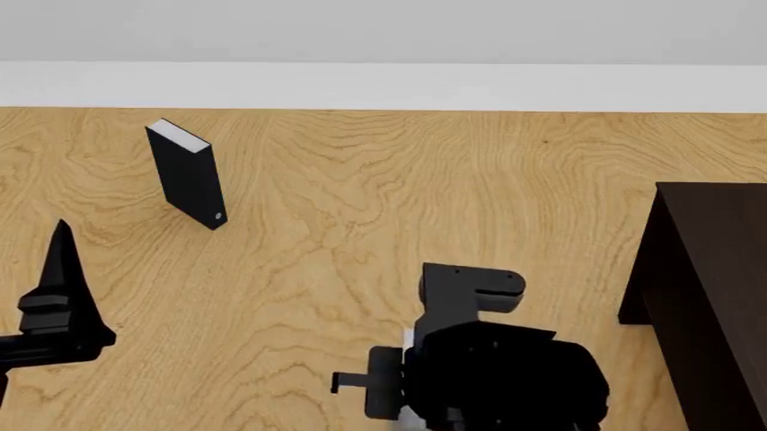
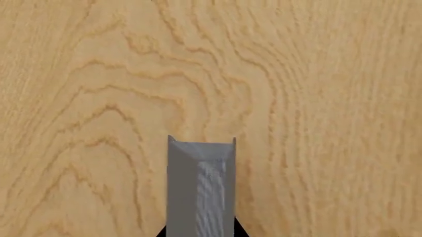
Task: Pick up the book on the right and place it on the cabinet shelf.
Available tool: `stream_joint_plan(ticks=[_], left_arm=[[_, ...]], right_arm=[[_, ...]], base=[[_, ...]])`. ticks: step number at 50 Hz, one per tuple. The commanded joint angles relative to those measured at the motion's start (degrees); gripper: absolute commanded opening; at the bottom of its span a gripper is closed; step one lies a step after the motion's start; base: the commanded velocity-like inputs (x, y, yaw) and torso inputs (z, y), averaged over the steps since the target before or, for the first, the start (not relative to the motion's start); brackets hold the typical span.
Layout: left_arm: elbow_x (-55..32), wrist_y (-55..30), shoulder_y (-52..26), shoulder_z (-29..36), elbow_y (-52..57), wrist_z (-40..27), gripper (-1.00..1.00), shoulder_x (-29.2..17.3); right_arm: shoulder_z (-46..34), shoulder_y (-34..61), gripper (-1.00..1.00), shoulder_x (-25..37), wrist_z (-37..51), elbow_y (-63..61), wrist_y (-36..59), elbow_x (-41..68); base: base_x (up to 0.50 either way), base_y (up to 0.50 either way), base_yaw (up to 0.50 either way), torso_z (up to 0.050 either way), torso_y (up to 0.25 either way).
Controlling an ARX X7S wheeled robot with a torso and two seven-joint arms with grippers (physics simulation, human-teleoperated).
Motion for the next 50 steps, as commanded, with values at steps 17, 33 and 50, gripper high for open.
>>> stream_joint_plan(ticks=[17, 33, 50], left_arm=[[-0.3, -0.1, 0.2, 0.7, 0.5, -0.6, 1.0, -0.6], [-0.7, 0.3, 0.2, 0.6, -0.1, -0.7, 1.0, -0.9], [-1.3, -1.1, 0.0, 0.1, 1.3, -1.9, 1.0, -2.0]], right_arm=[[-1.9, -0.5, -1.0, 4.4, 13.2, -20.0, 6.5, 1.8], [-8.3, 4.6, -1.0, 4.8, 18.4, -25.5, 9.3, -3.9], [-16.9, 6.8, -1.0, 0.4, 17.2, -18.8, 5.1, -11.9]], base=[[0.0, 0.0, 0.0, 0.0, 0.0], [0.0, 0.0, 0.0, 0.0, 0.001], [0.0, 0.0, 0.0, 0.0, 0.001]])
